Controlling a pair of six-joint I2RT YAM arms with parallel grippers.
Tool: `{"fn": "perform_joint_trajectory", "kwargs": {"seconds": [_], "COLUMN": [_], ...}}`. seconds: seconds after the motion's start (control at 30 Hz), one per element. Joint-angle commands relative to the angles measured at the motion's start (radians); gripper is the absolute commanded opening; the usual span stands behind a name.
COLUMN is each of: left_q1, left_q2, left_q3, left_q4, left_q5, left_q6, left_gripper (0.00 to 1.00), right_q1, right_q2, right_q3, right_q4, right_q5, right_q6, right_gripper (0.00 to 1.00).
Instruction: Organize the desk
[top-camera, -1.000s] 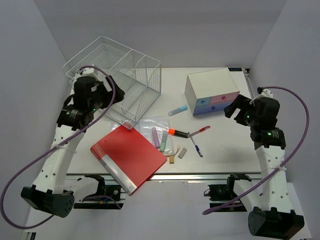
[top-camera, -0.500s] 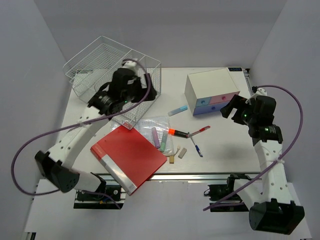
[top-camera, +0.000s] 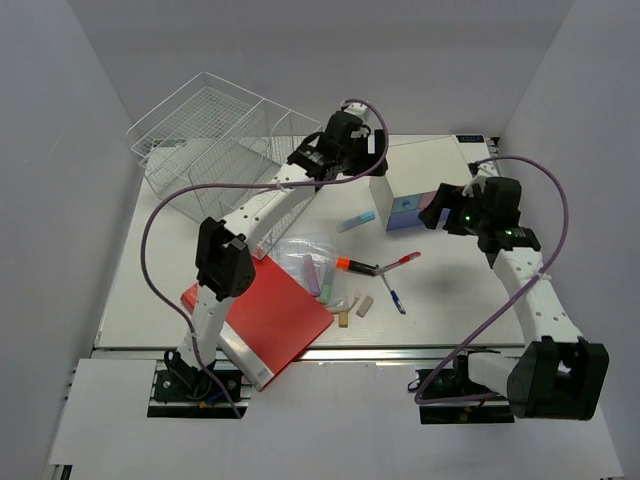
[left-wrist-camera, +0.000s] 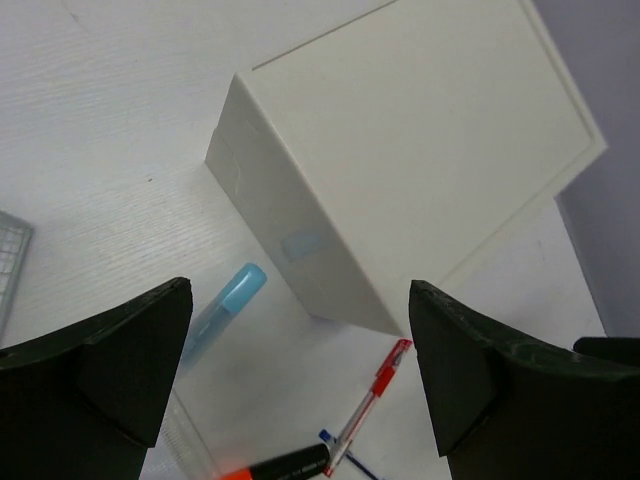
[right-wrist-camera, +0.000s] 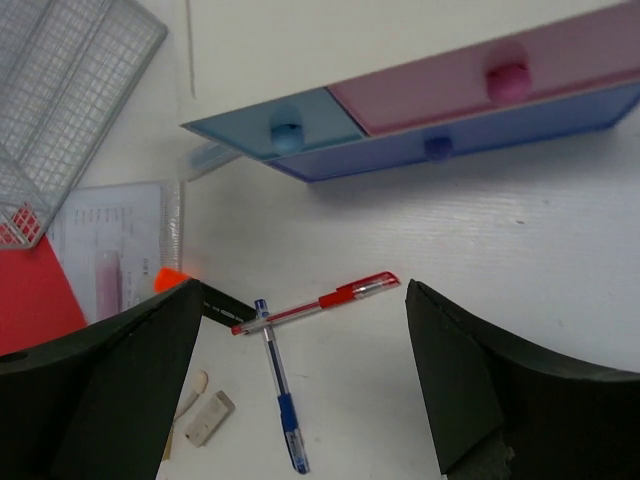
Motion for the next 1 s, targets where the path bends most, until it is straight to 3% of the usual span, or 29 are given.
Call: {"fn": "perform_joint_trajectory", "kwargs": {"seconds": [0.0,0.17,0.4,0.6,0.87,0.97], "left_q1": [-0.006,-0.006,-0.006,-0.006,-0.006,-0.006], "left_q2": [0.038,0.142,0.19,0.2,0.228,0.234], "left_q3": [0.046,0.058,0.021,-0.017,-0.031,-0.037], "left_q4": [0.083,0.163,0.229,0.236,0.209,0.19], "left_q5": [-0.036,-0.025,0.022,0.037,0.048,0.065], "left_q6": [-0.017,-0.069,-0.117,-0.117,-0.1,-0.091], "left_gripper": [0.98,0.98,0.96,0.9,0.84,0.83], "right_q1": [0.075,0.16,0.172,0.172,0.172,0.172], "right_q2": [0.062,0.181,0.249,0.315,0.425,0.442], "right_q3": [-0.003,0.026,0.024,0.038,0.118,0.125], "right_q4": [0.128,0.229,0.305,0.399,0.407,0.438], "right_q5": [-0.013,0.025,0.07,0.119,0.079,0.056], "right_q6": [-0.045,-0.03,-0.016,-0.007,0.01,0.041], "right_gripper": [0.87,0.87,0.84,0.64,0.55,0.43]}}
